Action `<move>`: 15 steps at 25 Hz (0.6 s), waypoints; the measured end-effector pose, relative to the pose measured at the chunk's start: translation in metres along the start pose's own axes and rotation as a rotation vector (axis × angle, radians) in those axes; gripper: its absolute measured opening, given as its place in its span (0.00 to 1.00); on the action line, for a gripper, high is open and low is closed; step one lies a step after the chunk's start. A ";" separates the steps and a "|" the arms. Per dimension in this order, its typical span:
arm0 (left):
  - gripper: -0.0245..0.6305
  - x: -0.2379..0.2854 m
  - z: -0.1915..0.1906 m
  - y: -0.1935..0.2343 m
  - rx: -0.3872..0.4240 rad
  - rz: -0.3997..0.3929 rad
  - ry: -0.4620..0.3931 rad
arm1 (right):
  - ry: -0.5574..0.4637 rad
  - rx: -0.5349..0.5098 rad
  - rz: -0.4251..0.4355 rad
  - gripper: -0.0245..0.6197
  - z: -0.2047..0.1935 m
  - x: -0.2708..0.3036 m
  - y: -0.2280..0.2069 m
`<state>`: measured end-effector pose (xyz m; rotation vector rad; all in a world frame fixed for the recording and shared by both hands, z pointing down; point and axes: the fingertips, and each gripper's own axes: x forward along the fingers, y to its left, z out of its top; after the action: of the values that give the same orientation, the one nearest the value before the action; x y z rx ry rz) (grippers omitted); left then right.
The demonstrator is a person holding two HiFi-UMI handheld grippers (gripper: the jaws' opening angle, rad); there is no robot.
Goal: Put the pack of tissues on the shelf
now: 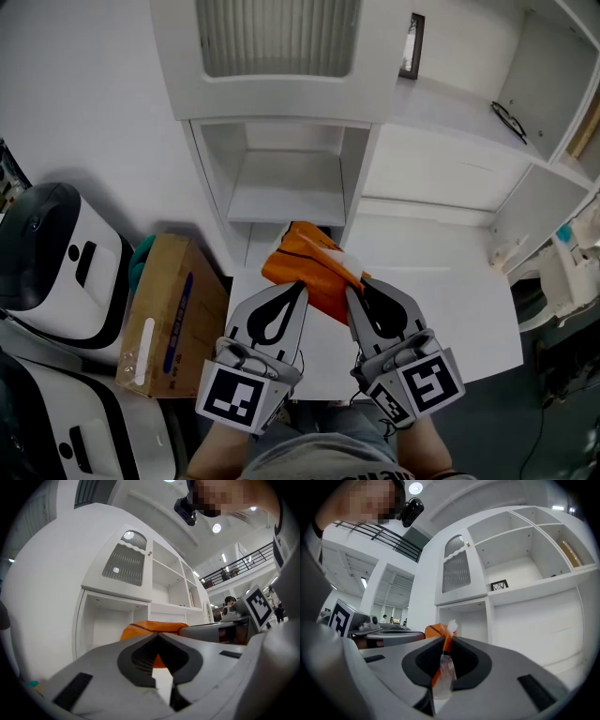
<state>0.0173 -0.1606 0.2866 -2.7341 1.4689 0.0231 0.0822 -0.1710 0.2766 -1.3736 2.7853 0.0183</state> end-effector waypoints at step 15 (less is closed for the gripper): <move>0.10 0.040 -0.004 -0.010 0.009 0.143 0.020 | -0.009 0.026 0.145 0.10 -0.003 0.014 -0.044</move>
<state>0.0478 -0.1887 0.2892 -2.6243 1.6620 -0.0070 0.1090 -0.2089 0.2797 -1.1611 2.8608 -0.0081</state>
